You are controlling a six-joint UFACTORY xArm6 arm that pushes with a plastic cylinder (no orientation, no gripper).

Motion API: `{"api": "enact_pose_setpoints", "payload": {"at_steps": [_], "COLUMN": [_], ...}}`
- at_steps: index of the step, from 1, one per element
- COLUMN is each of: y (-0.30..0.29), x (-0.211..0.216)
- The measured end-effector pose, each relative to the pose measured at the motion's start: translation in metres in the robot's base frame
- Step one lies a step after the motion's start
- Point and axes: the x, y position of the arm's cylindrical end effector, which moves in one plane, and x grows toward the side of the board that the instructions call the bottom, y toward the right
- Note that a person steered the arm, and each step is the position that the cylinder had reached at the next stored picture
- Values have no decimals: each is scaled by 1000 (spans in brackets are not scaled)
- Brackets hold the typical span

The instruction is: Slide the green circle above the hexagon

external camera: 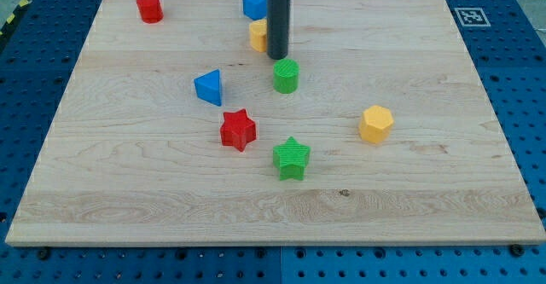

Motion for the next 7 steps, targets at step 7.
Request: {"api": "enact_pose_setpoints", "payload": {"at_steps": [7], "y": [113], "x": [75]}}
